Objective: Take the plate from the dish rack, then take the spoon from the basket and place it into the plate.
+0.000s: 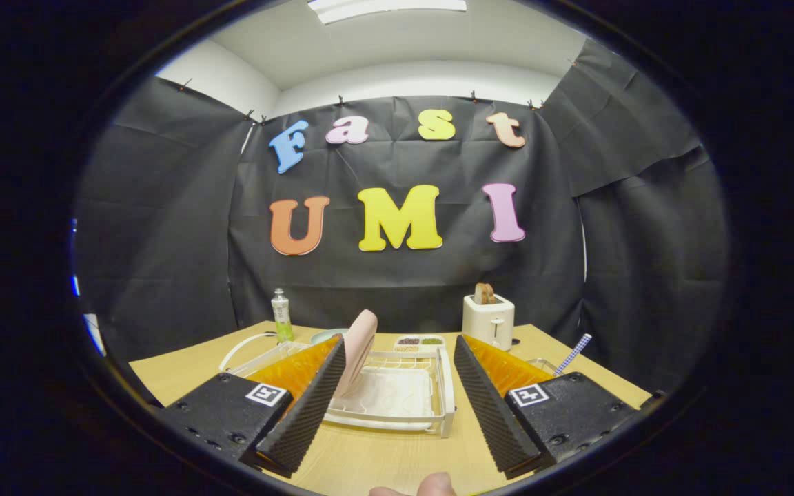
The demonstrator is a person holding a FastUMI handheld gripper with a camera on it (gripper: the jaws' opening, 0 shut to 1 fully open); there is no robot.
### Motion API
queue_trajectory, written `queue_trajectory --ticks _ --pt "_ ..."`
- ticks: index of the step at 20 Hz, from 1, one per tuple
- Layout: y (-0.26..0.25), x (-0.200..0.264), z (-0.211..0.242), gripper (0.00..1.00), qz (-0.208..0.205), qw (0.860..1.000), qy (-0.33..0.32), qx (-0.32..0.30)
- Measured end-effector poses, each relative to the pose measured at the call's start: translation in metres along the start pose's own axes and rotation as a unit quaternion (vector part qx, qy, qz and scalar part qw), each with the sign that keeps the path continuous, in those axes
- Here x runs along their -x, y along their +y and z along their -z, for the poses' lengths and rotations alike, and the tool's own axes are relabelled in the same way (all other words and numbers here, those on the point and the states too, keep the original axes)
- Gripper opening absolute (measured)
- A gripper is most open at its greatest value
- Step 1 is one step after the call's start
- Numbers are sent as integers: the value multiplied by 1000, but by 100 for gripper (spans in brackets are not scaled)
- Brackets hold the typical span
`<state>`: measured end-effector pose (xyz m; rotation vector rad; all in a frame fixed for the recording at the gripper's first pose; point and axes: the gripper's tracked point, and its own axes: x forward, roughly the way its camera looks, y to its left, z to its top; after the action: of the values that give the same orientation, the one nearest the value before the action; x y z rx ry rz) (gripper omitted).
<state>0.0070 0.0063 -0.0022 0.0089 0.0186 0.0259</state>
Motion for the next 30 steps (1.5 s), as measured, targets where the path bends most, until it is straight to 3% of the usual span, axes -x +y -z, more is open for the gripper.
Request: queue_trajectory --ticks 8,11,17,25,30 --pt "8 -15 9 100 -8 1000 23 2" --pt "29 -30 12 100 -28 998 54 22" --pt "65 -74 -21 100 -55 993 105 6" --pt "72 -149 8 100 -34 965 256 38" --pt "75 -167 20 100 -18 958 283 48"
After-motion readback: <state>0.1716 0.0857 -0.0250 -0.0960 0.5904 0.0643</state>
